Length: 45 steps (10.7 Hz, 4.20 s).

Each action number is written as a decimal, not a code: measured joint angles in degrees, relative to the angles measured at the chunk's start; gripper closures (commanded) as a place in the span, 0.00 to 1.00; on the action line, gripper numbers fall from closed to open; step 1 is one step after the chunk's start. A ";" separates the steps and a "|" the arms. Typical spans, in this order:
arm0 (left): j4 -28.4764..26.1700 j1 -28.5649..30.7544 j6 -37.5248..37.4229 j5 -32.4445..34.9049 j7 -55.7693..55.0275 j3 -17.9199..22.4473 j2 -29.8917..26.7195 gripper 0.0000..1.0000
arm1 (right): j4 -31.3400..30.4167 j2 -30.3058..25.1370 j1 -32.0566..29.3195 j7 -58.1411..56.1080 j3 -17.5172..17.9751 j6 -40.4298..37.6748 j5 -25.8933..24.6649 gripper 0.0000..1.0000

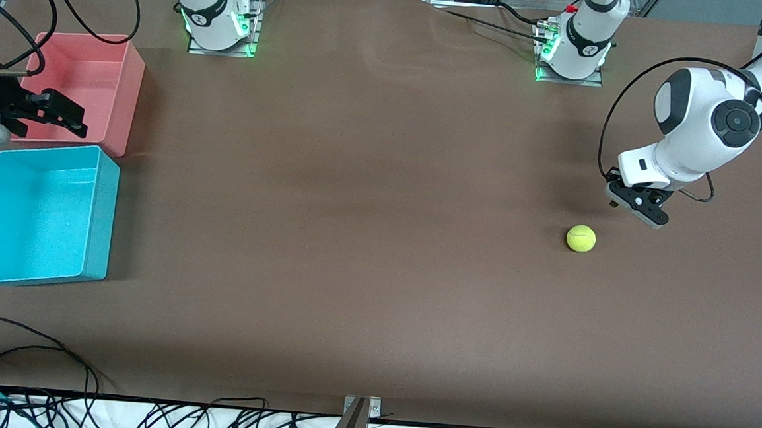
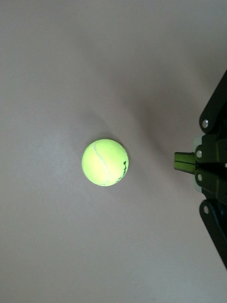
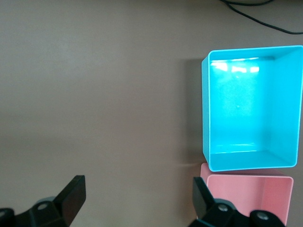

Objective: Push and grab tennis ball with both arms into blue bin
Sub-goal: 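Lower the left gripper down beside the yellow tennis ball, then push the tennis ball with the left gripper toward the cyan bin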

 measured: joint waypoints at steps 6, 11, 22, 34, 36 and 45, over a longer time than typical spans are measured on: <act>-2.06 3.01 0.85 0.00 21.46 0.04 1.52 1.00 | -0.01 0.05 0.01 0.00 0.01 0.05 0.15 0.00; -2.19 3.15 8.33 0.00 35.11 0.03 6.76 1.00 | -0.04 0.21 0.01 0.00 0.02 0.05 0.16 0.00; 6.25 5.53 14.11 -0.03 49.70 -0.12 18.83 1.00 | -0.07 0.20 0.00 0.00 0.02 -0.10 0.16 0.00; 9.69 5.19 14.09 -1.25 46.43 -3.15 23.32 1.00 | -0.07 0.16 0.02 0.00 0.03 -0.10 0.17 0.00; 9.69 3.89 14.09 -1.32 39.99 -4.60 23.75 1.00 | -0.06 0.12 0.02 0.00 0.04 -0.10 0.17 0.00; 15.48 2.66 10.04 2.04 10.47 -10.72 21.63 0.00 | -0.13 0.26 0.01 0.00 0.02 -0.06 0.17 0.00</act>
